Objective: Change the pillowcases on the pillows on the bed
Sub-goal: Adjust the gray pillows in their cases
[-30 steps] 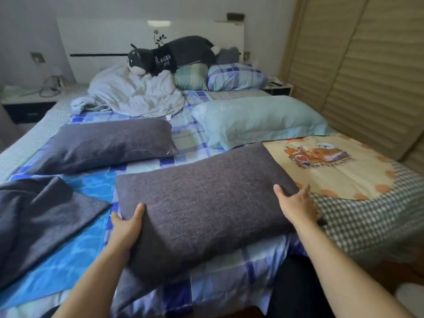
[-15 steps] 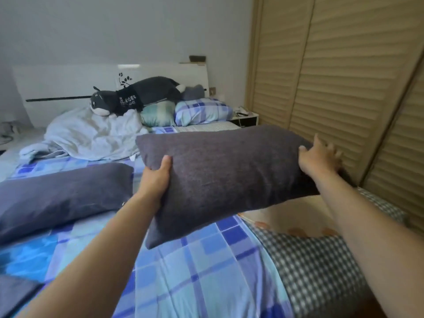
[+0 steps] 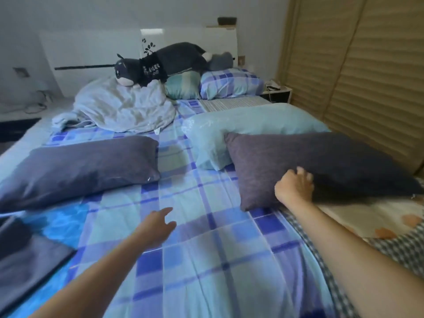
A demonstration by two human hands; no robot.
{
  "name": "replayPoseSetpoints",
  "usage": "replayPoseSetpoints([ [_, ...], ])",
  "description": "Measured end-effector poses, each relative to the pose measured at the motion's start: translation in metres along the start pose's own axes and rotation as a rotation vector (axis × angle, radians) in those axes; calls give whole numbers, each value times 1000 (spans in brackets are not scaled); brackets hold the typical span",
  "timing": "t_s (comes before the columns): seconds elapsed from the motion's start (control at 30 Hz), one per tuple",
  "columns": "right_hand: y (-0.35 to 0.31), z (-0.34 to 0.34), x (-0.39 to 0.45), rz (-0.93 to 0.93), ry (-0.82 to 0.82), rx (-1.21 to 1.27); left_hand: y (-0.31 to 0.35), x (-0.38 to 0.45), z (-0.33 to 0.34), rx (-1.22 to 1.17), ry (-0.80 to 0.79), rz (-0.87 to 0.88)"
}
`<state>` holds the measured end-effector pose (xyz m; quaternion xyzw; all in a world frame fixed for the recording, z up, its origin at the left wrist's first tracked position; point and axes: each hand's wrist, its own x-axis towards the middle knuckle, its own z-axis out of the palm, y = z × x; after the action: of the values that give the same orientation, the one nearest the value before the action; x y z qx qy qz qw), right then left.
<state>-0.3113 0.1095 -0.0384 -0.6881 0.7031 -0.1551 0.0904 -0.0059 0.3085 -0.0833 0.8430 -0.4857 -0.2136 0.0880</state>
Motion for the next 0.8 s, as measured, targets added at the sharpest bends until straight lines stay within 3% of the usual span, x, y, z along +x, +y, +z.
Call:
replayPoseSetpoints([
  [0.03, -25, 6, -14, -133, 61, 46, -34, -5, -5, 25, 49, -65],
  [0.1, -81, 25, -44, -410, 16, 121, -95, -15, -12, 114, 203, -184],
  [0.17, -134, 52, -74, -552, -158, 121, -147, -22, -12, 205, 347, -253],
  [0.23, -181, 82, -100, -571, -350, 130, -192, -25, 1, 252, 394, -257],
  [0.3, -220, 109, -114, -527, -505, 166, -220, -26, 21, 298, 358, -229],
  [0.4, -270, 147, -105, -309, -699, 339, -232, -24, 40, 303, 361, -212],
  [0.67, -405, 209, -68, 336, -857, 1120, -255, -5, 64, 241, 438, -187],
  [0.73, -432, 203, -73, 388, -857, 1267, -258, -2, 65, 217, 442, -166],
  [0.8, -451, 171, -85, 296, -831, 1448, -258, -2, 64, 199, 433, -186],
])
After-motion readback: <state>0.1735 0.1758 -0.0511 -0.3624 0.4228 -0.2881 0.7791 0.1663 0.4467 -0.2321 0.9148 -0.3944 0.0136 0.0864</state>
